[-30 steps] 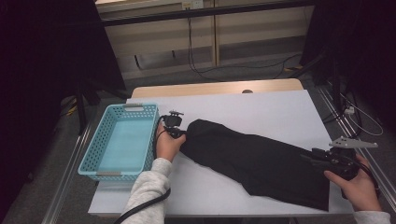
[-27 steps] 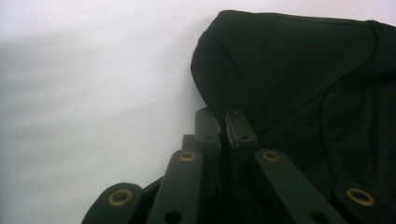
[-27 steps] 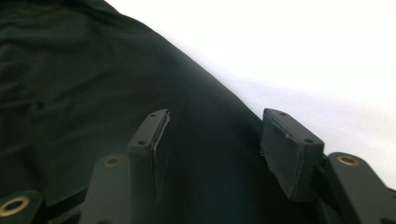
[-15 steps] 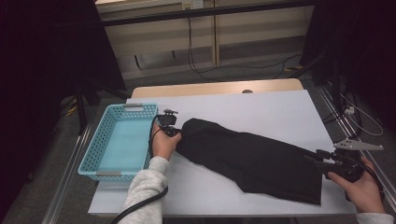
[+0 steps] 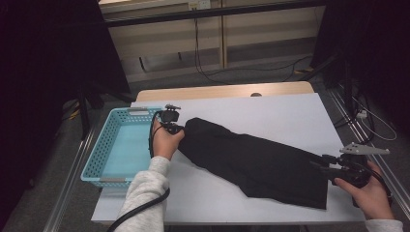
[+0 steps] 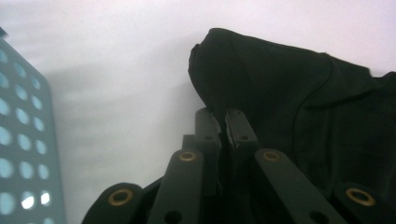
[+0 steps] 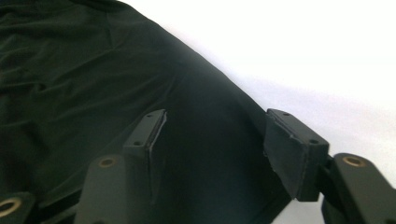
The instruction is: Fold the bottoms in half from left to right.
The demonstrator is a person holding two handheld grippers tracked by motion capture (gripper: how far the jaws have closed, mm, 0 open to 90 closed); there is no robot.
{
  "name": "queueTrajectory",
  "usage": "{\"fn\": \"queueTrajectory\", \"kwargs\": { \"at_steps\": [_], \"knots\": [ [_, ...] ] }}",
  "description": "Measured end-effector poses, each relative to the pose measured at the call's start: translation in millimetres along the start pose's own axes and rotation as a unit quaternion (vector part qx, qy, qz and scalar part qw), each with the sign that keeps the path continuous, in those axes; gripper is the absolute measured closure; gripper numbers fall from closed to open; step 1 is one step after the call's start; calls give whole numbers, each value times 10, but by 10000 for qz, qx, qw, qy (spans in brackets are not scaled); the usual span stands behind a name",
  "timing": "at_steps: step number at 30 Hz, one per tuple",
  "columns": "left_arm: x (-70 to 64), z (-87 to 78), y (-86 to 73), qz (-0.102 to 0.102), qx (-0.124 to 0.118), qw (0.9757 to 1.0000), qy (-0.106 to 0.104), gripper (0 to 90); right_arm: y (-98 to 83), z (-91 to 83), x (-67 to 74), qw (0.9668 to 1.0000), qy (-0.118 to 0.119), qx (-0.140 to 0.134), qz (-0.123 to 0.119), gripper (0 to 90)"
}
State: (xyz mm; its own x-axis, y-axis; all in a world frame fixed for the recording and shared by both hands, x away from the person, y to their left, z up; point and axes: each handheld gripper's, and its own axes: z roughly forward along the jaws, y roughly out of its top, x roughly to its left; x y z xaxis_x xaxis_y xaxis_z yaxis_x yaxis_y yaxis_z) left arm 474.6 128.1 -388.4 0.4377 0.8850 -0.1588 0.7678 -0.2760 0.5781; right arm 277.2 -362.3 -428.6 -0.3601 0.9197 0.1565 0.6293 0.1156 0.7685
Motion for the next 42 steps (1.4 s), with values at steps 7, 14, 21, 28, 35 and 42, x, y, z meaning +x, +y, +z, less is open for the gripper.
{"fn": "queueTrajectory", "kwargs": {
  "at_steps": [7, 14, 21, 28, 35, 42],
  "knots": [
    [1, -94, 107, 62, 25, 10000, 41, 854, 19, 22, 30, 9999, 148, -76, 19, 318],
    [33, -148, 144, 58, 68, 9999, 83, 854, 11, 87, 72, 9994, 325, -52, 79, 231],
    [79, -218, 179, 26, 12, 9999, 111, 854, 22, 110, 109, 9992, 383, -40, 51, 211],
    [112, -294, 227, 18, -24, 9999, 158, 854, 21, 120, 121, 9993, 373, -7, 34, 207],
    [110, -370, 265, 30, -55, 9999, 159, 854, 40, 124, 130, 9993, 376, -23, 1, 207],
    [139, -415, 277, -4, -58, 9997, 217, 854, 55, 135, 141, 9992, 396, -36, -26, 203]
  ]
}}
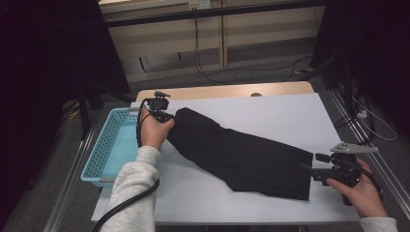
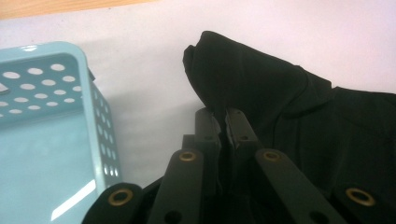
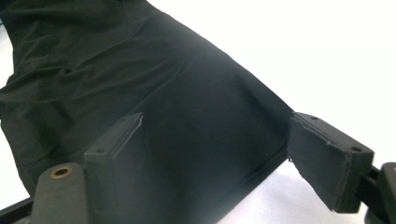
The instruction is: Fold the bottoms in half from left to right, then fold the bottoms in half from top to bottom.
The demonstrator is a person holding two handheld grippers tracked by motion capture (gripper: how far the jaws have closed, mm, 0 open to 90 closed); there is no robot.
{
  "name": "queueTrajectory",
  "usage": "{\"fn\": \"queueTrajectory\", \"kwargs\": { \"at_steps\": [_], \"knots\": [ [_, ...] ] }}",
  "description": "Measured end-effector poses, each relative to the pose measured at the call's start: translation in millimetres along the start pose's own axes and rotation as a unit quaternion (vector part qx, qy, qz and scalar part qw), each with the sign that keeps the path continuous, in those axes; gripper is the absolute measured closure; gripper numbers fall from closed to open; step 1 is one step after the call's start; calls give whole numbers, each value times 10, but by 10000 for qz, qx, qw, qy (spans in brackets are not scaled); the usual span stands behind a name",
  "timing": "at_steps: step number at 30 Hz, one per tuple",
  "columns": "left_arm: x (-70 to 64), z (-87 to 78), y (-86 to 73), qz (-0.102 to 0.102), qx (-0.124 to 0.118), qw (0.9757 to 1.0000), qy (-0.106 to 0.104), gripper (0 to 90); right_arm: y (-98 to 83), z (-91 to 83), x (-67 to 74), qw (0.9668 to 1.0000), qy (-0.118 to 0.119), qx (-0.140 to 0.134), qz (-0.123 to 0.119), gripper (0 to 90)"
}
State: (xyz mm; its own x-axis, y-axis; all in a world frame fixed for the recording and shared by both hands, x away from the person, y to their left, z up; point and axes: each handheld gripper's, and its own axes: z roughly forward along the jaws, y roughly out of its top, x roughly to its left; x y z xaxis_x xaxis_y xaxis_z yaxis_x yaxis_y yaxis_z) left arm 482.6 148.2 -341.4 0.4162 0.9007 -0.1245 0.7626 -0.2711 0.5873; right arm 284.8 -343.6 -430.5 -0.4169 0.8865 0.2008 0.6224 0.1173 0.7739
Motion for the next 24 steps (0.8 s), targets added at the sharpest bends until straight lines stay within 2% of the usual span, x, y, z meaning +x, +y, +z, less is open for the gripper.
{"fn": "queueTrajectory", "kwargs": {
  "at_steps": [17, 21, 24],
  "knots": [
    [45, -91, 56, -2, -17, 9999, 106, 854, 15, -2, 7, 10000, 2, -27, -4, 201],
    [97, -151, 85, -30, -41, 9998, 181, 854, 15, 1, 9, 10000, 13, -18, -20, 200],
    [95, -163, 82, -53, -47, 9999, 136, 854, 13, -2, 3, 10000, -8, -17, -11, 200]
  ]
}}
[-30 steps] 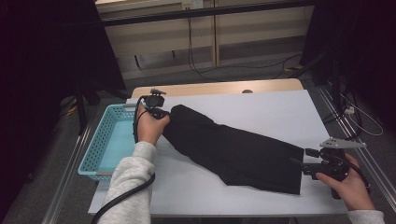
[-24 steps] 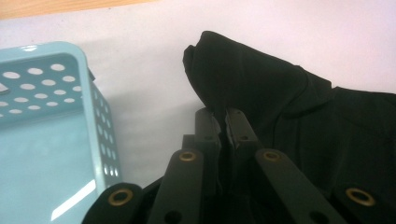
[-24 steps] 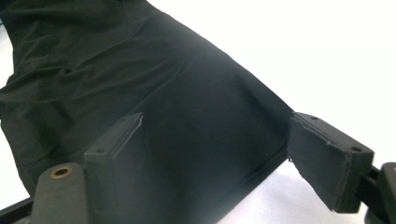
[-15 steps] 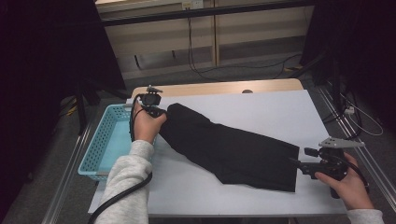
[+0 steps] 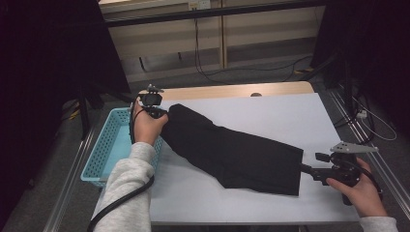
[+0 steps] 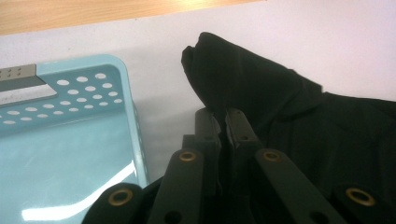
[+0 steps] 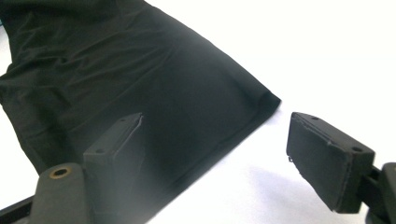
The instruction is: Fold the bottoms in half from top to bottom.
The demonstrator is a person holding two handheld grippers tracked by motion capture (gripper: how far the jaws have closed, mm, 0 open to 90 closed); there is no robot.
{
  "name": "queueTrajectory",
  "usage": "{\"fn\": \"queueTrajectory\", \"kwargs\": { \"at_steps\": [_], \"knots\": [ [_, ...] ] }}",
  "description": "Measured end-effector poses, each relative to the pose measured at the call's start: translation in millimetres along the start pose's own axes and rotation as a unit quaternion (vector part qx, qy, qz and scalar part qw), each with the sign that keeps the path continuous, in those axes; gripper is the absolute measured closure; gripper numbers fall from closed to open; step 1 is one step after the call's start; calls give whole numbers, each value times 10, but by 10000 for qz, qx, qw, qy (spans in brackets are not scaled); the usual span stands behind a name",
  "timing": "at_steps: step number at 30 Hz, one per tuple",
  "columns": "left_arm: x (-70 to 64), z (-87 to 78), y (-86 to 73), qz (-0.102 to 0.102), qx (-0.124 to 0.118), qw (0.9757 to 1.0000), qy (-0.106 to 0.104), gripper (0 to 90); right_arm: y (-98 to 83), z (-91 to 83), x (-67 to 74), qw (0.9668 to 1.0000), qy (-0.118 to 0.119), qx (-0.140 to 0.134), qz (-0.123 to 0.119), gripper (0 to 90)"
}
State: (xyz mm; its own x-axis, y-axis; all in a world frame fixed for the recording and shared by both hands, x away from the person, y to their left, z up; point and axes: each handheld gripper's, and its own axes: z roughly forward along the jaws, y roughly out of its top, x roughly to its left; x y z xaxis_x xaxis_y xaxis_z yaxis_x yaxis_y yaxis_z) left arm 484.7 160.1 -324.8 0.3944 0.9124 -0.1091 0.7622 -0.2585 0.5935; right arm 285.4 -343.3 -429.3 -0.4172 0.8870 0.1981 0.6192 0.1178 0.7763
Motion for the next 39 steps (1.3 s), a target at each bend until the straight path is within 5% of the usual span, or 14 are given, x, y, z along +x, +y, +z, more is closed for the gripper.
{"fn": "queueTrajectory", "kwargs": {
  "at_steps": [8, 14, 29, 39],
  "knots": [
    [-191, 104, -61, -3, 68, 9990, -435, 853, 9, -2, 16, 10000, 17, -6, -24, 200],
    [-385, 207, -122, 186, 141, 9978, -625, 853, 12, -4, 18, 10000, 19, -17, -27, 200],
    [-889, 440, -346, 503, 133, 9906, -1262, 853, 16, 5, 39, 10000, 19, 5, -48, 200],
    [-1052, 654, -500, 512, 240, 9863, -1553, 851, 13, 19, 51, 10000, 31, 30, -73, 200]
  ]
}}
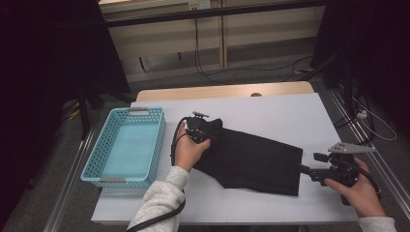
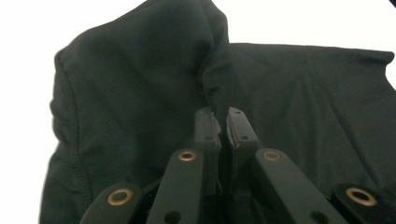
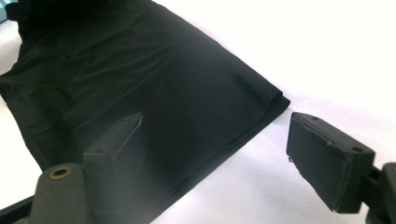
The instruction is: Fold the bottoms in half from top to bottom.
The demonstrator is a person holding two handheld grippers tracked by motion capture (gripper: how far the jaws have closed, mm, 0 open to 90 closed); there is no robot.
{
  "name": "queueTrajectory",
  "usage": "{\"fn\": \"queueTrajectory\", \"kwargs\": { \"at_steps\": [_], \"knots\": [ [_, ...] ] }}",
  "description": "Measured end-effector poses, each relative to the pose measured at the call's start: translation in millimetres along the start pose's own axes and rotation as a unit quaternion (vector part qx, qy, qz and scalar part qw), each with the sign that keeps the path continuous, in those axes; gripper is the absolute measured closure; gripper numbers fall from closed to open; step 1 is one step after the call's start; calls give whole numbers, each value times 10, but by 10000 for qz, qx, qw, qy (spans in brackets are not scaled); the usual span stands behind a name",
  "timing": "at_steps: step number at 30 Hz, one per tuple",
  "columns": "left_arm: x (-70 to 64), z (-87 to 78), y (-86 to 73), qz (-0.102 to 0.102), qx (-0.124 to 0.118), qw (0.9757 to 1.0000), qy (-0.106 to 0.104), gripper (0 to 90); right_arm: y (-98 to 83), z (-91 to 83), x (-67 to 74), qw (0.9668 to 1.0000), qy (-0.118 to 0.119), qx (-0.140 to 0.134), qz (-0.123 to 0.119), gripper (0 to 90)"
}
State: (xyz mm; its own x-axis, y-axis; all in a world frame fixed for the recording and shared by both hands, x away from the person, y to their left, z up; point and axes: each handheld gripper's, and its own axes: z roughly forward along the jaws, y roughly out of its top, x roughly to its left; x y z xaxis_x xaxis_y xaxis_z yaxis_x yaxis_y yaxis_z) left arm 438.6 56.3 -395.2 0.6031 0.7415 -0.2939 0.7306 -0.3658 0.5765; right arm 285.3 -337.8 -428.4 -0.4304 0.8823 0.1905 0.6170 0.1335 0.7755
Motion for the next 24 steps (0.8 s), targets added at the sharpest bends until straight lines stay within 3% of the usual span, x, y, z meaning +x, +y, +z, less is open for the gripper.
{"fn": "queueTrajectory", "kwargs": {
  "at_steps": [10, 18, 24],
  "knots": [
    [-210, 84, -19, 21, -107, 9992, -394, 848, 3, 10, 11, 10000, 8, 18, -18, 200],
    [-313, 210, -82, 128, -54, 9982, -582, 836, 15, 26, 45, 10000, 34, 30, -71, 200],
    [-349, 177, -84, 208, -230, 9964, -785, 744, 25, 53, 79, 9999, 66, 60, -116, 200]
  ]
}}
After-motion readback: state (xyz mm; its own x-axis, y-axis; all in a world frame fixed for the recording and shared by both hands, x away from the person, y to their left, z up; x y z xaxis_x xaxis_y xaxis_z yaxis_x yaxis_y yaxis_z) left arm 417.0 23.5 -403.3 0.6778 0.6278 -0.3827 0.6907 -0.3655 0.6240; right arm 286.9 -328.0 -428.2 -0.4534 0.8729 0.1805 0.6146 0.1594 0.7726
